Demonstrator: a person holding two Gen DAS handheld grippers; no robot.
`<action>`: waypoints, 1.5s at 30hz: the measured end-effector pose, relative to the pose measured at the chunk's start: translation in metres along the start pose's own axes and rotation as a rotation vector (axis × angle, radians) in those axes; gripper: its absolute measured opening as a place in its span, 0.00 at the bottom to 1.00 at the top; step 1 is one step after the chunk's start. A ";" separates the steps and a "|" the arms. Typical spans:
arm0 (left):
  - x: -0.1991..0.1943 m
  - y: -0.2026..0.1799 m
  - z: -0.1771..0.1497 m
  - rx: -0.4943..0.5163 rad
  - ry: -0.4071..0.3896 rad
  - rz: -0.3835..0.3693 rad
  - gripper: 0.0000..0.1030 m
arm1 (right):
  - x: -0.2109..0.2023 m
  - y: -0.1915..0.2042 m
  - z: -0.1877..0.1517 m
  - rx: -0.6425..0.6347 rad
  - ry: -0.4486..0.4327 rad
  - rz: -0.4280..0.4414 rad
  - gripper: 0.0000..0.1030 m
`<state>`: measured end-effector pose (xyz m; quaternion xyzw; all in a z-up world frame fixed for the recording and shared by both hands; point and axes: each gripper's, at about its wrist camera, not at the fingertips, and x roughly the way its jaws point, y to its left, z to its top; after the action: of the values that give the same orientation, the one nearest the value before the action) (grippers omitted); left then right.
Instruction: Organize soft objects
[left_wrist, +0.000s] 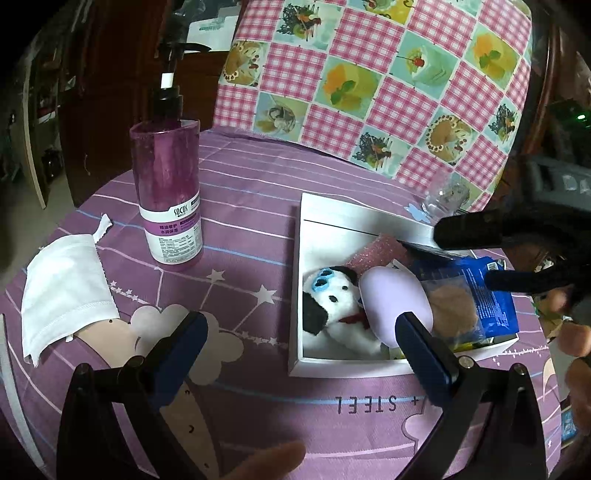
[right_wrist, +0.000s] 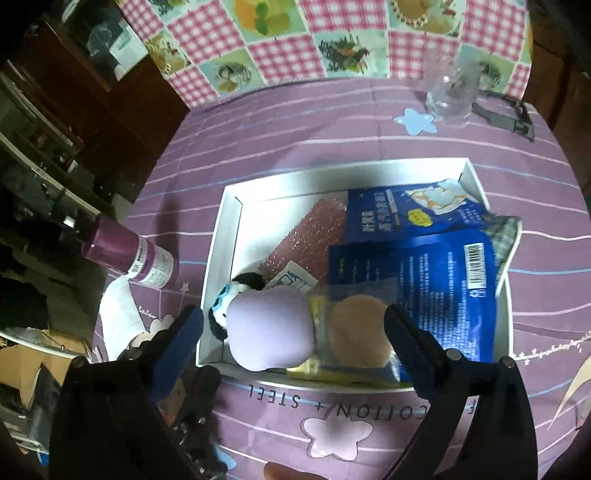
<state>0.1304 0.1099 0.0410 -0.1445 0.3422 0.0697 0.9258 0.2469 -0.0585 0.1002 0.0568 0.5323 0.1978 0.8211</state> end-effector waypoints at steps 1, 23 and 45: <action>-0.001 -0.001 0.000 0.000 -0.002 0.002 1.00 | -0.004 0.001 -0.001 -0.010 -0.011 -0.009 0.95; -0.053 -0.056 -0.009 0.117 -0.073 -0.076 1.00 | -0.104 -0.061 -0.097 -0.059 -0.168 -0.108 0.95; -0.081 -0.059 -0.077 0.143 -0.067 -0.080 1.00 | -0.105 -0.114 -0.190 -0.033 -0.361 -0.010 0.95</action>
<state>0.0352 0.0270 0.0515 -0.0892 0.3094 0.0130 0.9467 0.0691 -0.2259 0.0733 0.0751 0.3733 0.1890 0.9051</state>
